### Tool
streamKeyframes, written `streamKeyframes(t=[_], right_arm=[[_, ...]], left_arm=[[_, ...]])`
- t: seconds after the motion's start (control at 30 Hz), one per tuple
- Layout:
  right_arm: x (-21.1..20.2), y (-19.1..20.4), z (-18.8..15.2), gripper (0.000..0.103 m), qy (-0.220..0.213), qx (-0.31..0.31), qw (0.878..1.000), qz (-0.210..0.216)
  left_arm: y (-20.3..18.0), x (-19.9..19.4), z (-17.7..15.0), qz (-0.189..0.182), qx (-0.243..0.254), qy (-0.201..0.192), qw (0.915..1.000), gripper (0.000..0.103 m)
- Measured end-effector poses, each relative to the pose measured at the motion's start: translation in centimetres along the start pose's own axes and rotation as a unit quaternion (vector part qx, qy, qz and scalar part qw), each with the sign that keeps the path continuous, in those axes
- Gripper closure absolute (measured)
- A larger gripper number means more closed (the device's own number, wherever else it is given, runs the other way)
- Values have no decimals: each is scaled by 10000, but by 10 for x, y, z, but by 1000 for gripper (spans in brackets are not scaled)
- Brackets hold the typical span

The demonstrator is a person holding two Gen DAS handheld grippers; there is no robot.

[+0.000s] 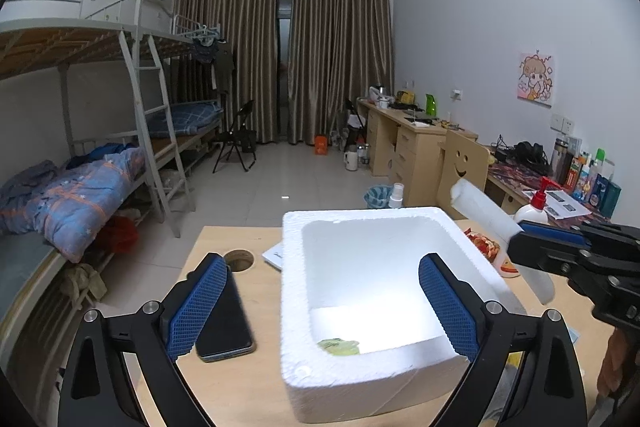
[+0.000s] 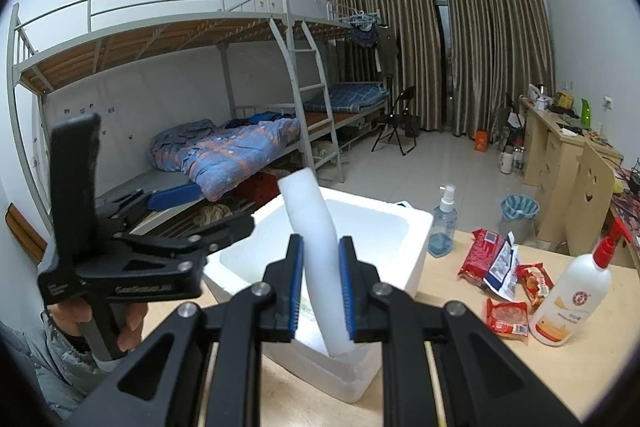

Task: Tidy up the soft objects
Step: 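Lower the white foam roll into the foam box and open the right tool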

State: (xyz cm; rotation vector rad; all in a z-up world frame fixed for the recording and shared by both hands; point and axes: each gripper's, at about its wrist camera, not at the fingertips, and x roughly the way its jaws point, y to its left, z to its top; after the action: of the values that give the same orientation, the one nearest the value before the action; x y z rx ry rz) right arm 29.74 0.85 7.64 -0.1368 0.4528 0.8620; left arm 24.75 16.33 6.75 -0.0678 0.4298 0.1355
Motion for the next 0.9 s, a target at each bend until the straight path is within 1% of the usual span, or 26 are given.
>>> streamKeyframes(t=[0.4, 0.57, 0.7, 0.87, 0.9], right_arm=[[24, 7, 7, 82, 244, -84, 9996, -59], [35, 9, 8, 82, 327, -80, 9994, -75], [39, 7, 8, 82, 344, -50, 9994, -94], [43, 7, 8, 77, 368, -19, 9992, -138], [43, 7, 9, 74, 363, -27, 9992, -139]], left_arm=[[21, -13, -8, 85, -92, -88, 9999, 5], [27, -13, -12, -30, -95, -54, 9999, 5], [24, -13, -12, -15, -39, -64, 10000, 5], [23, -14, -13, -53, -11, -58, 10000, 5], [22, -13, -12, -65, -16, -60, 10000, 5]])
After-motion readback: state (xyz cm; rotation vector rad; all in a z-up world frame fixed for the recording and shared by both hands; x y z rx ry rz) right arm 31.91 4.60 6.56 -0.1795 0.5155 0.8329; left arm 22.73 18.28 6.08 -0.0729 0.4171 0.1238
